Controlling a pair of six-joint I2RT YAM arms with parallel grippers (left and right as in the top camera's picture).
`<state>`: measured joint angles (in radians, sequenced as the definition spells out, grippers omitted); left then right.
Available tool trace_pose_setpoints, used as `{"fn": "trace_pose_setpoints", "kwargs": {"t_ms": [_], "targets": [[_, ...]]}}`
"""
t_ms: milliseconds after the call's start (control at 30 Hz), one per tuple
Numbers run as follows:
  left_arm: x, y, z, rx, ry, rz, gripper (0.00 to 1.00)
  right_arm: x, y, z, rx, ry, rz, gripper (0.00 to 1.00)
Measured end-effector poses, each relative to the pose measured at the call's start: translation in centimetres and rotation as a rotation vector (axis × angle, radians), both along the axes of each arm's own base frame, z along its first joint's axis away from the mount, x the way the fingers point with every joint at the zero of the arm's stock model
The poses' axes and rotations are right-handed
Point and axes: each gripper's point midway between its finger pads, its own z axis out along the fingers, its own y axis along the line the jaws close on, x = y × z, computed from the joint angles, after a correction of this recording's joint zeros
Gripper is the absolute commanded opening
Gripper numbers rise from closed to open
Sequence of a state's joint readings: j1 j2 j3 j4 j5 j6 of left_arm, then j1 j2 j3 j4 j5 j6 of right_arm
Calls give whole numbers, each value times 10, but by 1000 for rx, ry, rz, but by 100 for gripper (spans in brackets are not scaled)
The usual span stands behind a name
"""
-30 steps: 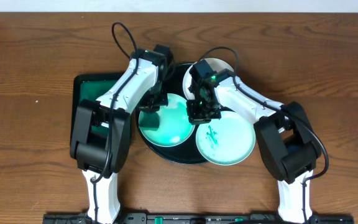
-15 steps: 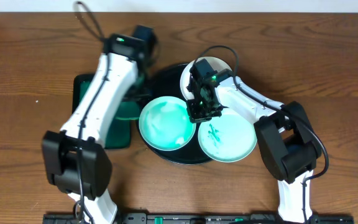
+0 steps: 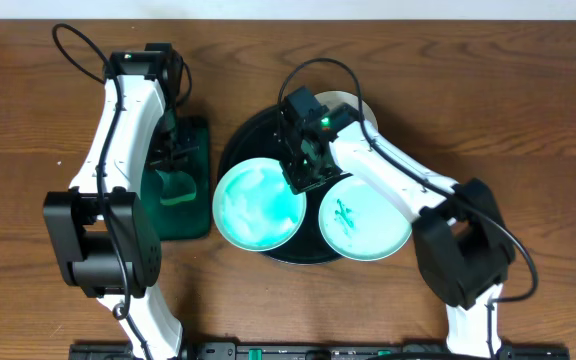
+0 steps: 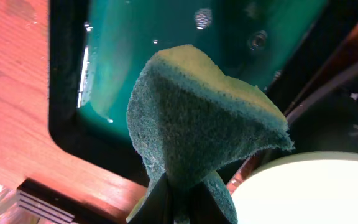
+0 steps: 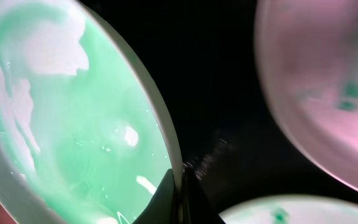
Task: Clean dirty plates on tray and stack at the side
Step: 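Return the sponge to the green tray with the left gripper, then lift the cleaned plate off the black tray with the right gripper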
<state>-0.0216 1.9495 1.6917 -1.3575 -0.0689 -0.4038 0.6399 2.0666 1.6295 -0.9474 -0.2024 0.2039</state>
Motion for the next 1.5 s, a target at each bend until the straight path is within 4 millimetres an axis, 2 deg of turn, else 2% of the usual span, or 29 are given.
{"fn": "trace_pose_setpoints", "kwargs": {"t_ms": [633,833,967,1133,1367,1400,1500], "targets": [[5,-4,-1,-22,-15,-26,7,26,-75,103,-262,-388,-45,1],[6,-4,-3,-24,-21,-40,8,34,-92,124,-341,-483,-40,1],[7,-4,-13,-25,-26,-43,8,39,-102,134,-404,-540,-20,1],[5,-4,-33,-25,-24,-44,7,40,-100,143,-488,-608,26,1],[-1,-2,-62,-30,-22,-57,7,27,-76,153,-553,-693,117,1],[-1,-1,-65,-30,-24,-57,11,25,-74,154,-563,-705,126,1],[-1,4,-75,-31,-36,-57,59,19,-65,160,-597,-750,153,1]]}}
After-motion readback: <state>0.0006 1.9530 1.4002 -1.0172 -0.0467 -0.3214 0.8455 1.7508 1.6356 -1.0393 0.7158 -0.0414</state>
